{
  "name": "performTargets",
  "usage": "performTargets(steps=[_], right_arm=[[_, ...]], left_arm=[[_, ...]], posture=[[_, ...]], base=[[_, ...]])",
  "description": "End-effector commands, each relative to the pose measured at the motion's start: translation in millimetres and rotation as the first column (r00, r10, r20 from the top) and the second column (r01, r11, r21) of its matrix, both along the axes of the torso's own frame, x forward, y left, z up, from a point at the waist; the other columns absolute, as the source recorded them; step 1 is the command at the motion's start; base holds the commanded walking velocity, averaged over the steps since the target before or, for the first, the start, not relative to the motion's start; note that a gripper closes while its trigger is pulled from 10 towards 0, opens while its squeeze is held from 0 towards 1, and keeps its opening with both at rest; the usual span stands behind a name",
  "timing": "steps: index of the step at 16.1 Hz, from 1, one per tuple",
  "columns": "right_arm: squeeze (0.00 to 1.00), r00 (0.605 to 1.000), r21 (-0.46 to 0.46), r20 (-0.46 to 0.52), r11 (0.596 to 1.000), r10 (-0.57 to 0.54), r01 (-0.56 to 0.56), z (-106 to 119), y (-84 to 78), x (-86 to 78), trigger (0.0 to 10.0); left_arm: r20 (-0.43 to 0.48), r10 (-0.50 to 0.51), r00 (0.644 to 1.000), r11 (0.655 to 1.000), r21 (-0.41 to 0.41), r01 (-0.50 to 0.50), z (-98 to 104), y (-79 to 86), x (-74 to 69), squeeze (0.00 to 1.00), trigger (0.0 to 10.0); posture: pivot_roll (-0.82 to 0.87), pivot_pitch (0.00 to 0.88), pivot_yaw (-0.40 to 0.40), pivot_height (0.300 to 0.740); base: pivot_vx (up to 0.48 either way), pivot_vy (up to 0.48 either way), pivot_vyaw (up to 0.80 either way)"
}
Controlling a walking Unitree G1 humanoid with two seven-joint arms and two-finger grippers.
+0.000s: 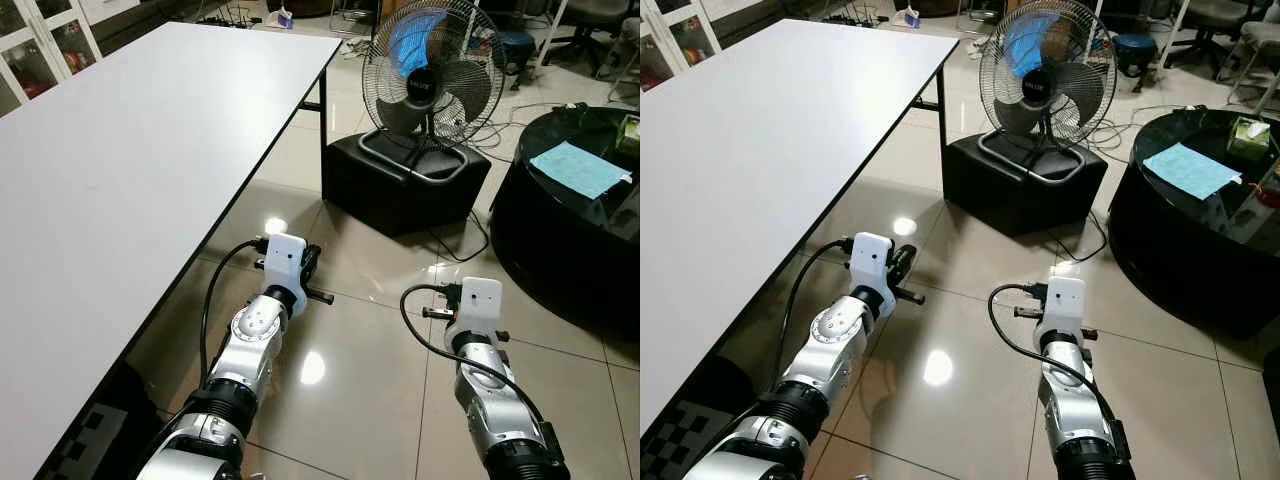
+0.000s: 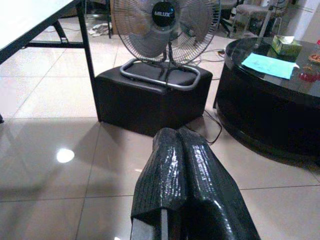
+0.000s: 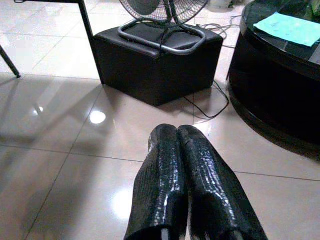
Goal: Setting the table
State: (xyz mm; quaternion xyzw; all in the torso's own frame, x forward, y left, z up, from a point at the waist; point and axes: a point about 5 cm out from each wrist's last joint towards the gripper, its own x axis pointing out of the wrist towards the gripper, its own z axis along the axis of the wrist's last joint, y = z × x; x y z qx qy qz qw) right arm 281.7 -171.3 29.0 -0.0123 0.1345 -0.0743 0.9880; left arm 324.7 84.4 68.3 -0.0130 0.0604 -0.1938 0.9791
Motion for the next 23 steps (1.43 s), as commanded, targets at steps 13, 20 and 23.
performTargets(steps=[13,20,23], right_arm=[[0.0,1.0,0.001,-0.011,1.0,0.017,-0.017,-2.4,5.7,1.9,10.0],[0.0,1.0,-0.002,-0.003,1.0,0.025,-0.025,-0.6,6.8,3.6,10.0],[0.0,0.999,-0.008,0.004,0.999,0.032,-0.031,0.5,7.5,4.4,10.0]], left_arm=[[0.004,0.01,1.0,1.0,0.019,-0.01,-1.0,7.0,0.5,0.0,10.0],[0.007,0.009,1.0,1.0,0.019,-0.009,0.4,6.5,2.1,0.0,10.0],[0.007,0.01,1.0,1.0,0.023,-0.01,0.5,7.2,2.5,0.0,10.0]], posture=[[-0.09,0.0,0.043,0.74],[-0.09,0.0,0.043,0.74],[-0.09,0.0,0.044,0.74]], base=[[0.0,0.0,0.0],[0.0,0.0,0.0],[0.0,0.0,0.0]])
